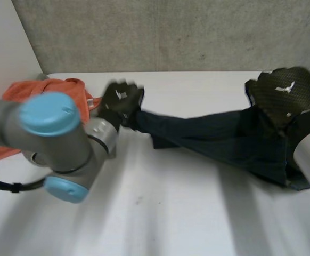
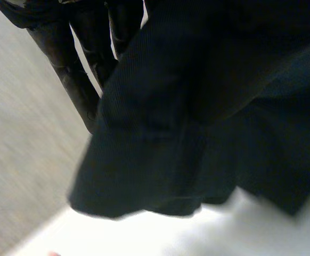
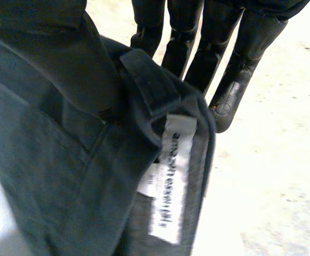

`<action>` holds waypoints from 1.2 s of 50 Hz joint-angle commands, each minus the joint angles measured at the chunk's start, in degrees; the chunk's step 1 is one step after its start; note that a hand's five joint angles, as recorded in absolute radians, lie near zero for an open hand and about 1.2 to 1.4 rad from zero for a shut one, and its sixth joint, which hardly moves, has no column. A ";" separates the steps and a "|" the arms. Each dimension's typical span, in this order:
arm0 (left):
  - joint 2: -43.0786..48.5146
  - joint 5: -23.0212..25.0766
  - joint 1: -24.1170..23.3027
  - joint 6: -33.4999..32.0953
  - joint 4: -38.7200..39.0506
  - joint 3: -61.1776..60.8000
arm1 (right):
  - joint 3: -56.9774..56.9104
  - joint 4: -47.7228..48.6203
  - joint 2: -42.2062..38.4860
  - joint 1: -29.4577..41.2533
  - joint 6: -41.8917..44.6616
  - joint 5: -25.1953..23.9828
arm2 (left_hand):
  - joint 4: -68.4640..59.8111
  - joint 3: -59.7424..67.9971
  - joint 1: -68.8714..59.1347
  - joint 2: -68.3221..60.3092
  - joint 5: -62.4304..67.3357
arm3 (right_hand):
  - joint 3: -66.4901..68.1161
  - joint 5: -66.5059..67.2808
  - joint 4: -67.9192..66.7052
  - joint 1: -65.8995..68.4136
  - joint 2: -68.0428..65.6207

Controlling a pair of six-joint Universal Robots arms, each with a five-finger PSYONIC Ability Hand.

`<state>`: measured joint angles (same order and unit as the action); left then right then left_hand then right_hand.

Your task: Fold the laundry.

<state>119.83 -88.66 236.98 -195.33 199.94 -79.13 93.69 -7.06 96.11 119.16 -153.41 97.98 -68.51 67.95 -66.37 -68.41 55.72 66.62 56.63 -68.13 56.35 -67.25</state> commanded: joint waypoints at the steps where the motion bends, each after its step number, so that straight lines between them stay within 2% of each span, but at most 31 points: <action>1: -23.57 -0.11 -0.11 -0.67 1.07 -5.51 | -4.65 0.47 -0.05 -3.32 3.29 -2.26 | -11.49 12.05 -13.63 -11.59 14.28 | 13.38 13.37 -11.87 23.65 -12.75; 6: -32.45 0.06 -0.11 -0.75 -1.91 -5.07 | -10.10 0.03 0.04 -3.85 3.03 -2.44 | -11.49 12.05 -13.63 -11.59 14.28 | 13.38 13.37 -11.87 23.65 -12.75; 10: -38.95 0.15 -0.20 -0.75 -7.88 -2.01 | -13.53 -0.58 1.35 -3.50 3.29 -2.27 | -11.49 12.05 -13.63 -11.59 14.28 | 13.38 13.37 -11.87 23.65 -12.75; 16: -41.34 0.15 -0.29 -0.75 -12.99 1.78 | -18.10 -5.15 7.24 -3.15 3.47 -2.71 | -11.49 12.05 -13.63 -11.59 14.28 | 13.38 13.37 -11.87 23.65 -12.75; 26: -39.85 0.41 0.33 -0.84 -16.42 4.07 | -18.64 -5.95 5.94 -3.41 3.47 -4.72 | -11.49 12.05 -13.63 -11.59 14.28 | 13.38 13.37 -11.87 23.65 -12.75; 35: -21.08 2.35 1.47 -0.93 -16.07 9.33 | -22.94 -4.81 -9.70 -3.76 2.76 -6.49 | -11.49 12.05 -13.63 -11.59 14.28 | 13.38 13.37 -11.87 23.65 -12.75; 39: -10.45 2.44 2.08 -2.50 -14.76 15.64 | -26.01 0.01 -18.57 -3.94 2.68 -6.05 | -11.49 12.05 -13.63 -11.59 14.28 | 13.38 13.37 -11.87 23.65 -12.75; 45: 5.48 2.17 2.79 -5.06 -11.15 29.62 | -30.41 13.81 -30.80 -3.68 3.29 -1.92 | -10.85 11.40 -12.98 -10.94 13.64 | 13.38 13.37 -11.87 23.65 -12.75; 46: 7.59 2.17 2.87 -5.23 -10.98 31.65 | -30.67 16.00 -32.11 -3.50 3.38 -1.66 | -6.84 7.40 -8.98 -6.94 9.63 | 13.38 13.37 -11.87 23.65 -12.75; 48: 13.22 1.82 3.05 -5.24 -10.89 37.80 | -31.11 22.49 -36.23 -3.41 3.64 -1.30 | 22.84 -22.28 20.70 22.74 -20.05 | 13.38 13.37 -11.87 23.65 -12.75; 49: 14.80 1.56 3.05 -5.24 -10.89 39.65 | -31.29 24.35 -37.65 -3.41 3.90 -1.30 | 38.46 -37.90 36.32 38.36 -35.67 | 8.27 8.27 -6.77 18.54 -7.64; 50: 16.21 1.47 3.14 -5.24 -10.89 41.32 | -31.47 25.94 -38.97 -3.41 4.25 -1.39 | 53.93 -53.38 51.80 53.84 -51.14 | -13.59 -13.60 15.10 -3.32 14.22; 51: 18.57 1.21 3.22 -5.24 -10.80 43.94 | -31.73 27.09 -40.20 -3.33 4.78 -1.39 | 57.42 -56.86 55.28 57.32 -54.63 | -40.96 -40.96 42.46 -30.69 41.58; 52: 19.38 1.12 3.31 -5.24 -10.80 45.01 | -32.60 27.97 -42.22 -3.24 6.35 -1.48 | 57.46 -56.90 55.32 57.36 -54.66 | -56.62 -56.63 58.13 -46.35 57.25; 57: 19.83 -1.25 3.40 -4.88 -10.98 44.68 | -32.96 27.19 -43.03 -3.06 8.91 -0.78 | 58.51 -57.95 56.37 58.41 -55.72 | -56.62 -56.63 58.13 -46.35 57.25; 60: 17.11 -2.83 3.14 -4.71 -10.89 39.33 | -30.95 26.22 -41.19 -3.15 8.83 -0.51 | 58.51 -57.95 56.37 58.41 -55.72 | -56.62 -56.63 58.13 -46.35 57.25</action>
<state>139.67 -88.44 240.31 -200.58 189.22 -34.19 60.81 20.71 53.44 115.96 -146.23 97.02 -11.72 12.29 -11.33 -11.76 2.66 12.59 3.97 -13.59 11.59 -12.76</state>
